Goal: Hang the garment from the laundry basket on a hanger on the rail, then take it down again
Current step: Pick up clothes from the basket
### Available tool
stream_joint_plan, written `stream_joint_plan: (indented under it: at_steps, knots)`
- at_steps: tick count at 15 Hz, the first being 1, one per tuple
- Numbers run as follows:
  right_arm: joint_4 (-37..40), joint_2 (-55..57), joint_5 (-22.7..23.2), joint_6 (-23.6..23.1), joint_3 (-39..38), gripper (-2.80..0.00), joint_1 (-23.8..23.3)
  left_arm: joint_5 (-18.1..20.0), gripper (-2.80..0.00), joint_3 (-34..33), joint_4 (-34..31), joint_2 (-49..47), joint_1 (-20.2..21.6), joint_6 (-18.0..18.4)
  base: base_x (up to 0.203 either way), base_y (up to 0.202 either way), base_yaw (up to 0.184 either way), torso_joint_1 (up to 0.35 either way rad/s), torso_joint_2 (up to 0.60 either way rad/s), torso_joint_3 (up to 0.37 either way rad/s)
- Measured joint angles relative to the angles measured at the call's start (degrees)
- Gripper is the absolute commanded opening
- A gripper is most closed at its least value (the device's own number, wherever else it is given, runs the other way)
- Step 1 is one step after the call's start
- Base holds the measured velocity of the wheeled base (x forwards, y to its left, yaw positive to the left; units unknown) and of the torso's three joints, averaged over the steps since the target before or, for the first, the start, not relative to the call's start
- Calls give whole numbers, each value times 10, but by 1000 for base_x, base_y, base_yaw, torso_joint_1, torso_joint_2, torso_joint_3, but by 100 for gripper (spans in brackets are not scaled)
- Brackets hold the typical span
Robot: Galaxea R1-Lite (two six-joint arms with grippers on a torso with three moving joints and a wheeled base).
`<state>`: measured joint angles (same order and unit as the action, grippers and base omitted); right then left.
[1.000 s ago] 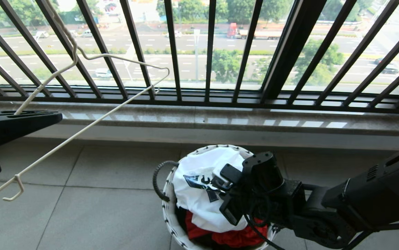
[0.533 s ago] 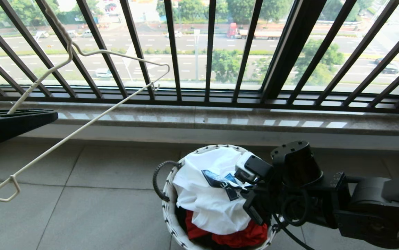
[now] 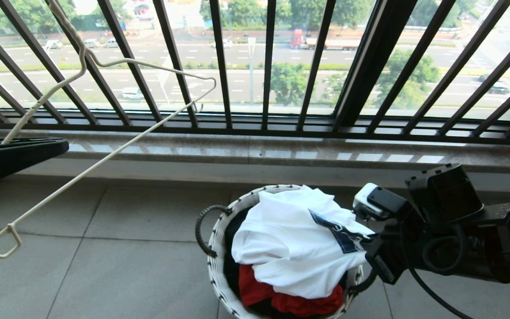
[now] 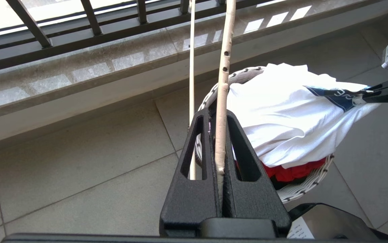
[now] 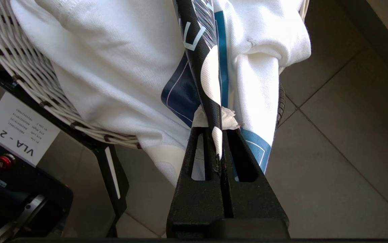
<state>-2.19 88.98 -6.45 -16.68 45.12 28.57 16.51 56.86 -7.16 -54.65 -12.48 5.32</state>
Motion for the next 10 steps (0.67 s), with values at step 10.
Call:
stream_joint_plan:
  at_steps: [10]
  knots:
    - [131, -46, 18, 12, -22, -280, -7, 0, -280, 0, 0, 1, 0, 0, 0, 0, 0, 0, 0, 0]
